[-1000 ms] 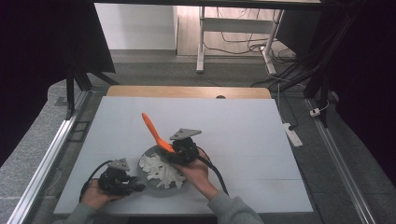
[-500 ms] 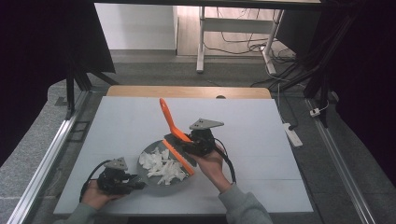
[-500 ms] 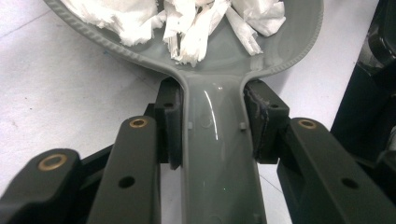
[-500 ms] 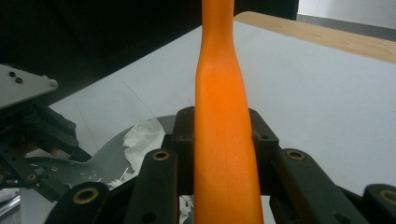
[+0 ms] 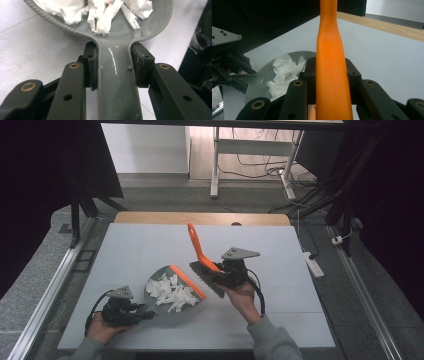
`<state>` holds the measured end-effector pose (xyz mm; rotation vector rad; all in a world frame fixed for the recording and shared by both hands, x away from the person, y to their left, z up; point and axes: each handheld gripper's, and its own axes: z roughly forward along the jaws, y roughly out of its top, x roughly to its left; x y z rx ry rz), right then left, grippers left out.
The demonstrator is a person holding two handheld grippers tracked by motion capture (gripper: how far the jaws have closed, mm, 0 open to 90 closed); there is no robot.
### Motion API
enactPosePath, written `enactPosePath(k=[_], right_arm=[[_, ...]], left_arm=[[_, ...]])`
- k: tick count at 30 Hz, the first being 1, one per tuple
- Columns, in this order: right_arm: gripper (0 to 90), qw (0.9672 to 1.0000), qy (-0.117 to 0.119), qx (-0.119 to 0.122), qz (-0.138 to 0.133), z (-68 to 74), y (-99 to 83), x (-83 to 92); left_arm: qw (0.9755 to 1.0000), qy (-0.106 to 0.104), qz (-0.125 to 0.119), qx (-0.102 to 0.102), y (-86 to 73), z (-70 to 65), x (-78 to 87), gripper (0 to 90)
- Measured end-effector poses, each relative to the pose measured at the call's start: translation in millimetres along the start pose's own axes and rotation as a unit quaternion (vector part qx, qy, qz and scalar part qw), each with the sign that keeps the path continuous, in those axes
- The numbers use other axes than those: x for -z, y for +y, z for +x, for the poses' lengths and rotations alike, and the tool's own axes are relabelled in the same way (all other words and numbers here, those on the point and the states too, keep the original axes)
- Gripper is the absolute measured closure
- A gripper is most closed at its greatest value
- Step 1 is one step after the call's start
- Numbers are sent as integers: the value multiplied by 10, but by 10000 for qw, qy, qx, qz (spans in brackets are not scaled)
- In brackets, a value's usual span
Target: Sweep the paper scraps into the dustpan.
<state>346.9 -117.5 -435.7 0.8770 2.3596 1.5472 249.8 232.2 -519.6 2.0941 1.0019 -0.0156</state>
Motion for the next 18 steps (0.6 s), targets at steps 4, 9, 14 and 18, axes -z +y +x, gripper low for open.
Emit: enactPosePath(k=[4, 9, 14, 18], right_arm=[[703, 10000, -20, -28, -55, -66, -51, 132], [703, 9999, -32, 55, -87, -118, -114, 266], [703, 9999, -61, 83, -100, -154, -160, 365], [703, 9999, -70, 62, -119, -182, -199, 436]], left_arm=[[9997, 117, -85, 177, 2, 3, 22, 611], [9990, 191, -208, 334, 4, 12, 51, 611], [9983, 255, -283, 437, 0, 18, 72, 611], [9976, 306, -343, 514, -7, 25, 90, 611]])
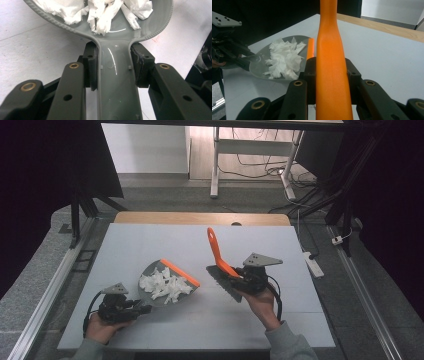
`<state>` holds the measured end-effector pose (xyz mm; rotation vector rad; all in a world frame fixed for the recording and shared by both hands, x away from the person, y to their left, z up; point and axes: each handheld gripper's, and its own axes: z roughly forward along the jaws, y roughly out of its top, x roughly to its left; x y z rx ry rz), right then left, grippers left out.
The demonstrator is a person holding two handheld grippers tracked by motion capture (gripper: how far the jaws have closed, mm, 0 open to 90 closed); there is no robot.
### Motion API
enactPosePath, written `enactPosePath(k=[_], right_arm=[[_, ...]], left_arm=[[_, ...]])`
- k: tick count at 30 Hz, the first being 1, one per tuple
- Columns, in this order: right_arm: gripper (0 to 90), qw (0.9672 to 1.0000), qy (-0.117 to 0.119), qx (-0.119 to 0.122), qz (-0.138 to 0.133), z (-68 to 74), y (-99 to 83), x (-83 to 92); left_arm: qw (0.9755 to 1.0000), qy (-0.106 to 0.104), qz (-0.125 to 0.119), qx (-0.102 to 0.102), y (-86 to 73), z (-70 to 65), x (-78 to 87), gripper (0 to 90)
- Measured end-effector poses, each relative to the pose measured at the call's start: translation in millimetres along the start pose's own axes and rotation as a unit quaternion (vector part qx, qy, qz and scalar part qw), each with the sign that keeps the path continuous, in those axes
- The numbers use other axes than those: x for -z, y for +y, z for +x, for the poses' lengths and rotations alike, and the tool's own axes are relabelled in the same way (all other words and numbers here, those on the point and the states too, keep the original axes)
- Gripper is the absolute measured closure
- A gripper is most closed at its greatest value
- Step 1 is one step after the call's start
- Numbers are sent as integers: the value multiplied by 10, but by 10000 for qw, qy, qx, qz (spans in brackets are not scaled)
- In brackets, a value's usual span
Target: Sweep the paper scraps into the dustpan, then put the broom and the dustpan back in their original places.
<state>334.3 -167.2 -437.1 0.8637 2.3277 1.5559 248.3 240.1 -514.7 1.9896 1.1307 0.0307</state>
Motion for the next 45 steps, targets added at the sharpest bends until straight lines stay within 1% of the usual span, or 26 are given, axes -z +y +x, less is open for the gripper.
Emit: enactPosePath(k=[7, 12, 15, 24, 30, 33, 37, 41, 44, 45], right_arm=[[703, 10000, -27, -84, -32, -68, -58, 115], [703, 9998, -14, -208, -26, -123, -115, 185], [703, 9997, -38, -241, 12, -146, -158, 221], [703, 9993, -100, -330, 123, -204, -264, 316], [703, 9990, -107, -412, 131, -240, -328, 369], [703, 9988, -88, -458, 162, -245, -364, 390], [703, 9981, -92, -562, 252, -261, -417, 395], [703, 9973, -70, -646, 346, -271, -472, 384], [703, 9969, -50, -675, 398, -269, -512, 391], [703, 9969, -50, -665, 416, -274, -522, 395]], left_arm=[[9998, 93, -111, 144, -8, -3, 24, 611], [9992, 223, -197, 252, -23, 7, 46, 611], [9989, 279, -234, 301, -25, 8, 53, 611], [9971, 500, -346, 468, -38, -3, 65, 611], [9954, 631, -417, 593, -59, 3, 76, 611], [9939, 725, -446, 703, -76, 1, 72, 610], [9902, 979, -483, 870, -86, -8, 48, 610], [9871, 1125, -502, 1019, -83, -19, 22, 611], [9850, 1212, -545, 1100, -80, -39, -1, 611], [9839, 1248, -577, 1141, -76, -45, -13, 611]])
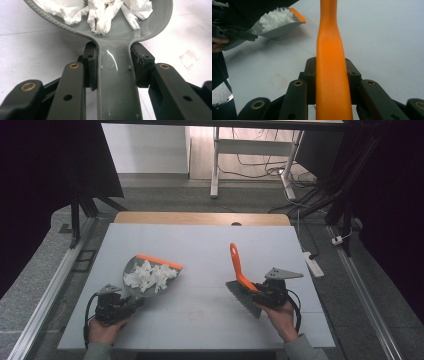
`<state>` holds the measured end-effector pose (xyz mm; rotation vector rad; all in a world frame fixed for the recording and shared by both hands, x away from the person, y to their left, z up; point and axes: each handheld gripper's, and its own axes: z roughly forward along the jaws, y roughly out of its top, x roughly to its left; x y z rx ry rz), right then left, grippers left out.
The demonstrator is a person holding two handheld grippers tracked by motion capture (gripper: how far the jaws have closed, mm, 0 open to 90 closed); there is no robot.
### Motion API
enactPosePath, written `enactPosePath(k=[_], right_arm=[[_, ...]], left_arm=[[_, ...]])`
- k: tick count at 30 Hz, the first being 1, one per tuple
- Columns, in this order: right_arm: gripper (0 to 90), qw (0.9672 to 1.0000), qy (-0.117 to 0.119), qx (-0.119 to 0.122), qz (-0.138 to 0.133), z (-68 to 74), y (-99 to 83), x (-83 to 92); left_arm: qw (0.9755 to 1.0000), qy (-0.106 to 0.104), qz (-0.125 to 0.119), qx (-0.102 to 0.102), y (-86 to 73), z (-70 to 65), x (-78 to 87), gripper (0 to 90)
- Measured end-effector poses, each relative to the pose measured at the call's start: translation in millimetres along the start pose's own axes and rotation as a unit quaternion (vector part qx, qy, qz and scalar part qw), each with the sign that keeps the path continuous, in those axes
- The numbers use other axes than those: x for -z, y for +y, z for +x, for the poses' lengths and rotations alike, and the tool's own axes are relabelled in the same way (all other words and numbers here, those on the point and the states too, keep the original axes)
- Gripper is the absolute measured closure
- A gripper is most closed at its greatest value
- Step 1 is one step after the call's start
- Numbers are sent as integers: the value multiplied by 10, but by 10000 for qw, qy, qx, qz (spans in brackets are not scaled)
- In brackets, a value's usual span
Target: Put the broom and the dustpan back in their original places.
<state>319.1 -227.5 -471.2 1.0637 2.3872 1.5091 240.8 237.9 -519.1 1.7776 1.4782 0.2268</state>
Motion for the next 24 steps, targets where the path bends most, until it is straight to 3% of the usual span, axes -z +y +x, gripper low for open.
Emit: enactPosePath(k=[10, 24], right_arm=[[703, 9999, 41, -96, 54, -25, -68, 48], [703, 9982, -49, -379, 456, -27, -164, -108]], left_arm=[[9985, 266, -249, 398, 9, -40, -112, 611], [9948, 648, -178, 768, 26, 58, -282, 611]])
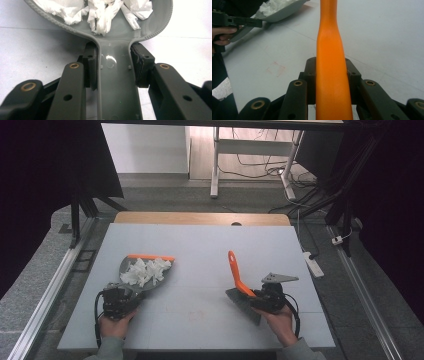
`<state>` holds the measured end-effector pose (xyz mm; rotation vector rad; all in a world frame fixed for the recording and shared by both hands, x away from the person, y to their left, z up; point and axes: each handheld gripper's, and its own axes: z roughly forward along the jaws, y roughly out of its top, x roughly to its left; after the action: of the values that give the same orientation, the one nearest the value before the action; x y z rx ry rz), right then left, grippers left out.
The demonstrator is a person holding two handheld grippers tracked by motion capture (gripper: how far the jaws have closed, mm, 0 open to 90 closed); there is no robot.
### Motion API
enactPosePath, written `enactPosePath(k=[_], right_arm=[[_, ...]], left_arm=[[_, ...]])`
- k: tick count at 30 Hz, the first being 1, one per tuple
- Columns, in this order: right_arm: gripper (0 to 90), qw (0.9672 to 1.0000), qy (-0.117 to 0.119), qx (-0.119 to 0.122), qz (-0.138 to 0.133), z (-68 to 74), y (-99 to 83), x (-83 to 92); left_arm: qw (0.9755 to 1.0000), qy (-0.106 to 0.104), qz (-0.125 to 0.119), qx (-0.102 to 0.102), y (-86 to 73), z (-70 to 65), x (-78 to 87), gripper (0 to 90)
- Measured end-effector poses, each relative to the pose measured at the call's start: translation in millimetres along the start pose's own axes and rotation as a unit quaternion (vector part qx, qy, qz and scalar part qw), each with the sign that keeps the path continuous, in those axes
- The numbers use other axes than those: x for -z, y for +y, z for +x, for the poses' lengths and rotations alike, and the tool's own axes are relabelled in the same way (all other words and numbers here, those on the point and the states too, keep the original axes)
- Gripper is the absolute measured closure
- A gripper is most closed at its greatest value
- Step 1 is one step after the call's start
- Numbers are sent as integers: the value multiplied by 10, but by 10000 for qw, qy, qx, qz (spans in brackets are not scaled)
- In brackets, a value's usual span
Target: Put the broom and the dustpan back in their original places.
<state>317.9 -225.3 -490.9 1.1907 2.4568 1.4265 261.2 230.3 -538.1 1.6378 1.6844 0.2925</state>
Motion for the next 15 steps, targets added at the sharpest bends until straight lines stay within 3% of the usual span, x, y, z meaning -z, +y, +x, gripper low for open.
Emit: enactPosePath(k=[5, 15], right_arm=[[703, 9995, -121, -189, 206, -64, -25, -83], [695, 9985, -359, -306, 273, -210, -32, -99]], left_arm=[[9999, 108, -20, 22, 3, 22, -21, 611], [9998, 166, 51, 25, -1, 17, -69, 609]])
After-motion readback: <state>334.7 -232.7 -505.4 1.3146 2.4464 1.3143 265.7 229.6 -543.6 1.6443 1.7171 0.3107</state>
